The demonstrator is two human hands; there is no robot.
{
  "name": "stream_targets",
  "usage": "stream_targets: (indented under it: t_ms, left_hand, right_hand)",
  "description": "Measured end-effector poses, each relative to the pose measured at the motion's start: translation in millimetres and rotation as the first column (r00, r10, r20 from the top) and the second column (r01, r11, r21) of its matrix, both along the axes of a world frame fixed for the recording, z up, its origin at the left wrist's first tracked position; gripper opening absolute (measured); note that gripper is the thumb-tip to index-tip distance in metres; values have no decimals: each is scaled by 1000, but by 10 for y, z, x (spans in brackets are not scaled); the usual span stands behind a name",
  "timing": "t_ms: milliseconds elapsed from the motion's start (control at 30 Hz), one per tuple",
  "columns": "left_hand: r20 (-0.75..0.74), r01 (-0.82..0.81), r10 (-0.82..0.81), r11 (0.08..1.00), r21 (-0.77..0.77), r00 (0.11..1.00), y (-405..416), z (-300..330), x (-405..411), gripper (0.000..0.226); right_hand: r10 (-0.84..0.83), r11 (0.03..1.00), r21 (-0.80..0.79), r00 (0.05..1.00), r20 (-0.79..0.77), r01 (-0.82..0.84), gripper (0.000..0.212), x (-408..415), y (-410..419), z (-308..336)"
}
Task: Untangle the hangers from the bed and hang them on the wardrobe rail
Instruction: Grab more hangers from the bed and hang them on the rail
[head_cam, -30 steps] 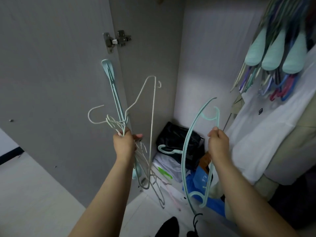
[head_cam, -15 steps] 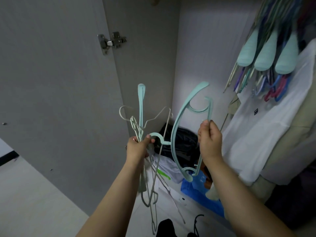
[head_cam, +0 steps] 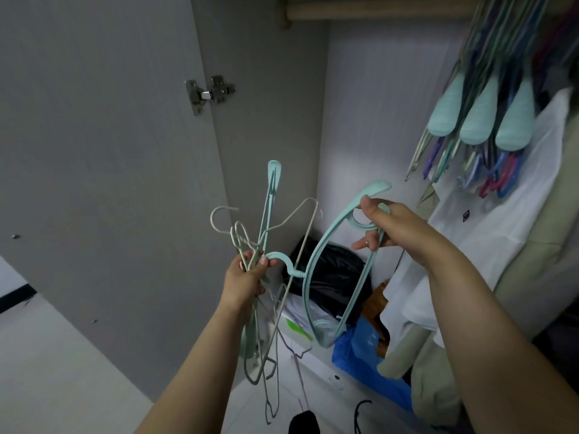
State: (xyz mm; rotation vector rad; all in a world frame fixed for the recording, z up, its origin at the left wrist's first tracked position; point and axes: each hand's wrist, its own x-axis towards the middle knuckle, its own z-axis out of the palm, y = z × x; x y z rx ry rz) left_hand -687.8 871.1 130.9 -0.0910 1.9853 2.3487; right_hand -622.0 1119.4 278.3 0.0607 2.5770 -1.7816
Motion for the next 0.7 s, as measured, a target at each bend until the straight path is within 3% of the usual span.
stream_targets:
  t_ms: [233, 300, 400, 533, 700]
  left_hand:
    - [-27, 0, -1, 999, -33, 1000, -31, 85, -87, 24]
    - [-34, -1, 0, 999, -39, 999, -27, 121, -105, 23]
    - [-41, 12, -13, 999, -32, 999, -25, 170, -124, 24]
    - [-46, -52, 52, 999, 0, 998, -3, 246, -188, 28]
    - [-101, -194, 189, 980, -39, 977, 32, 415, -361, 22]
  right_hand:
    - [141, 984, 108, 990, 8, -141, 63, -10, 19, 225]
    - [168, 978, 130, 985, -28, -163, 50, 6, -31, 244]
    - [156, 988, -3, 986, -65, -157, 34, 42, -67, 243]
    - [11, 997, -76, 995, -100, -18, 25, 97, 24, 273]
    - [-210, 973, -136, 956, -205, 184, 34, 260, 145, 559]
